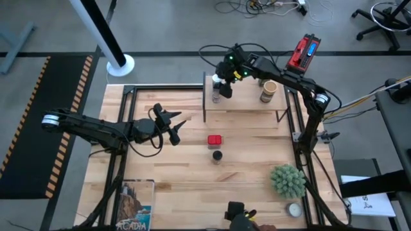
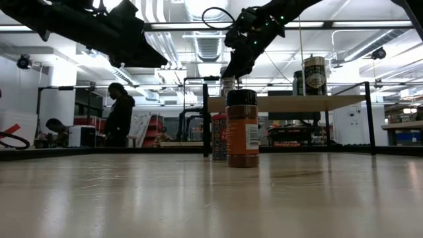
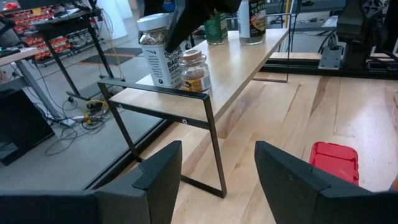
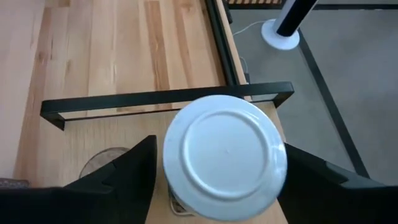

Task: Shelf spices
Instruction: Adjust the white seasoning bottle on the shelf, then put the red seasoning can on the shelf

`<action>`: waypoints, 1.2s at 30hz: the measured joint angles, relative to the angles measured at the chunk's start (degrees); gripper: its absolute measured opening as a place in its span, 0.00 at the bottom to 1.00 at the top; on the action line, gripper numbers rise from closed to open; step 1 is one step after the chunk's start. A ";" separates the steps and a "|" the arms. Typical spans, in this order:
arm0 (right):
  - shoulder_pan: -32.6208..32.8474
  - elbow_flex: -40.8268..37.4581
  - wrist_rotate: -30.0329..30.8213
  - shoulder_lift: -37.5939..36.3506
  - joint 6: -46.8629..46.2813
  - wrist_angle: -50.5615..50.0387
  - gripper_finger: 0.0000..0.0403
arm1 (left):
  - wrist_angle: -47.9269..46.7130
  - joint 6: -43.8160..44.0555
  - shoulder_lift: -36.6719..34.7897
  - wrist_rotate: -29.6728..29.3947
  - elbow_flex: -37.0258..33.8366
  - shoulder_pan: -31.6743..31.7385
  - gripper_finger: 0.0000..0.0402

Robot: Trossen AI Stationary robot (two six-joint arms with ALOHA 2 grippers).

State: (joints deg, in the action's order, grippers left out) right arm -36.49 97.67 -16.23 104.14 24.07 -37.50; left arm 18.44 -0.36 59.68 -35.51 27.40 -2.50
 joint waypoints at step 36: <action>25.12 18.15 1.07 -0.49 -4.91 -27.29 0.58 | -0.13 0.30 0.00 0.17 0.00 0.00 0.48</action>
State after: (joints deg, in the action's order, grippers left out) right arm -11.37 115.82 -15.16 103.65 19.16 -64.79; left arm 18.31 -0.06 59.68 -35.33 27.40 -2.50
